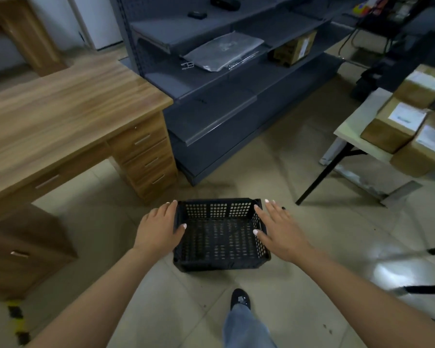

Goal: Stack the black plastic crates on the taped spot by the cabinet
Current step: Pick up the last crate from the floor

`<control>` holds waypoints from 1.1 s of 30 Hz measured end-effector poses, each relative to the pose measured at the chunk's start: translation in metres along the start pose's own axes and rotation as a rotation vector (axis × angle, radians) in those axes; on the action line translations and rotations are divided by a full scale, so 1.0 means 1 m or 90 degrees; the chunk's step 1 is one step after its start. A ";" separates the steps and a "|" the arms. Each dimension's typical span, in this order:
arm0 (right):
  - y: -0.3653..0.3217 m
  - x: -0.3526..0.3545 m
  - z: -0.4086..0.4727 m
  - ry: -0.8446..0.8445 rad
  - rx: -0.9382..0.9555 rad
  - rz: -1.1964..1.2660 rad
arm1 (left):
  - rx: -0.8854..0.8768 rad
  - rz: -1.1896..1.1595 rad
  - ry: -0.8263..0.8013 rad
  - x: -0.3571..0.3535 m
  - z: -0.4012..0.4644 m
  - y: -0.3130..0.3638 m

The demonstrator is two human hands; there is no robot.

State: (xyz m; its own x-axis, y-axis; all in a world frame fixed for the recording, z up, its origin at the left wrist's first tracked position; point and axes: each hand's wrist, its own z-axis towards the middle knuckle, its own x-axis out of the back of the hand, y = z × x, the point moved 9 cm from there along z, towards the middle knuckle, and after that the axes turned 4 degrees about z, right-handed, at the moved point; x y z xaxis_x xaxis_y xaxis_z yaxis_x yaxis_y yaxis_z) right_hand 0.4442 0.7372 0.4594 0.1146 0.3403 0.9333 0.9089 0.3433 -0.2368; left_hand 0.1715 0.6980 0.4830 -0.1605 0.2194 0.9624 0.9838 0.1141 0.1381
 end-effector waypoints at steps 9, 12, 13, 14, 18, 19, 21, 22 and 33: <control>0.074 -0.057 0.107 -0.087 -0.044 0.046 | 0.067 -0.006 -0.092 -0.077 0.108 -0.012; 0.099 -0.100 0.131 -0.095 -0.080 0.075 | 0.077 -0.005 -0.117 -0.125 0.136 -0.024; 0.108 -0.119 0.139 -0.093 -0.092 0.086 | 0.078 -0.008 -0.123 -0.145 0.145 -0.029; 0.117 -0.141 0.145 -0.092 -0.106 0.098 | 0.082 -0.016 -0.126 -0.166 0.152 -0.034; 0.159 -0.234 0.166 -0.093 -0.167 0.120 | 0.095 -0.047 -0.122 -0.254 0.187 -0.051; 0.170 -0.258 0.172 -0.098 -0.172 0.108 | 0.095 -0.046 -0.126 -0.277 0.196 -0.056; 0.192 -0.306 0.183 -0.117 -0.187 0.085 | 0.094 -0.034 -0.142 -0.325 0.212 -0.066; 0.204 -0.328 0.189 -0.125 -0.196 0.076 | 0.094 -0.021 -0.146 -0.347 0.218 -0.072; 0.275 -0.465 0.243 -0.154 -0.337 0.139 | 0.227 -0.026 -0.196 -0.501 0.264 -0.143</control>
State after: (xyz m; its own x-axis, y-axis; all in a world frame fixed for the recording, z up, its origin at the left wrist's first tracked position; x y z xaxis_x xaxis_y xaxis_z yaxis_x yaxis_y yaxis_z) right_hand 0.5439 0.8862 -0.1052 0.2832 0.5634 0.7761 0.9572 -0.2171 -0.1917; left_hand 0.0899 0.8273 -0.0810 -0.2676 0.4787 0.8362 0.8959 0.4429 0.0332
